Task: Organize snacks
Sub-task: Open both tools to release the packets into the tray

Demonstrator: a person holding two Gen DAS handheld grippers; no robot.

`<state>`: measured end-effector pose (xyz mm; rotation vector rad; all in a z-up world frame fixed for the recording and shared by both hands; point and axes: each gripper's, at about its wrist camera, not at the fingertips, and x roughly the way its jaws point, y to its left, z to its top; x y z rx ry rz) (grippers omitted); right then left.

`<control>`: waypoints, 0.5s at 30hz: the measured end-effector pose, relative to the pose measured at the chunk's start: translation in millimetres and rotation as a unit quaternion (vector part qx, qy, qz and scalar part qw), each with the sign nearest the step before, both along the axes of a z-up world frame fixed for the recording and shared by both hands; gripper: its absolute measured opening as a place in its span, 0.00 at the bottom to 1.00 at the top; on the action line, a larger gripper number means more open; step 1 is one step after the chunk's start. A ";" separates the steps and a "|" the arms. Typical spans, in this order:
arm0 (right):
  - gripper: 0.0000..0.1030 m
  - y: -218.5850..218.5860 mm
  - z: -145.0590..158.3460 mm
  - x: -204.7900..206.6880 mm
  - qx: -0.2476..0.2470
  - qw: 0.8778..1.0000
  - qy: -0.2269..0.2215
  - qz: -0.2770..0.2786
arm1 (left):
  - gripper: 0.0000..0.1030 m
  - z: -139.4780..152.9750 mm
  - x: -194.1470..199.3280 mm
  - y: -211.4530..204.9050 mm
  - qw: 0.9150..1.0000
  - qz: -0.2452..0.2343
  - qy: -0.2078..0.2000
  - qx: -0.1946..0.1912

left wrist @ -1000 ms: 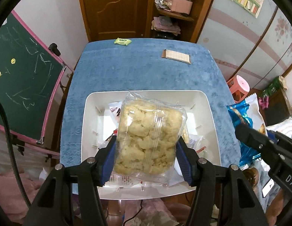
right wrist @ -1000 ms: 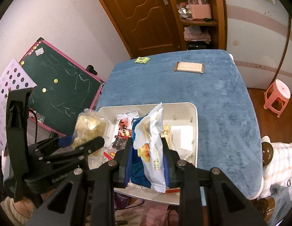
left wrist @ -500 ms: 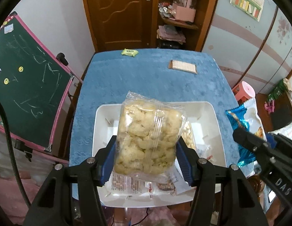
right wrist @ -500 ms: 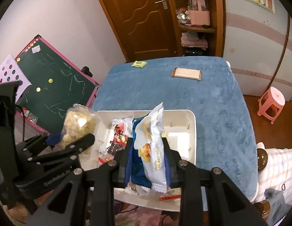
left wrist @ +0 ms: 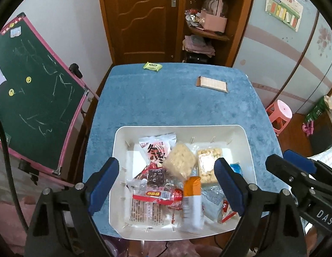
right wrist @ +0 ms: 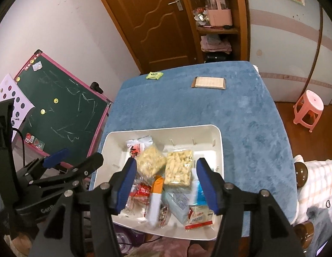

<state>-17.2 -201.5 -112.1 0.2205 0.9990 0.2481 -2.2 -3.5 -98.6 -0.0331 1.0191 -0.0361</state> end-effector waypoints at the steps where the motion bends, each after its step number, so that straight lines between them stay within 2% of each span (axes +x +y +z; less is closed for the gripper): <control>1: 0.57 -0.5 -0.8 0.2 -0.002 1.000 0.002 0.000 | 0.87 -0.2 -0.3 0.3 1.000 0.001 0.001 -0.002; 15: 0.57 -4.0 -8.0 1.4 0.004 1.000 0.019 0.001 | 0.87 -0.1 -4.6 -3.6 1.000 -0.003 0.004 -0.005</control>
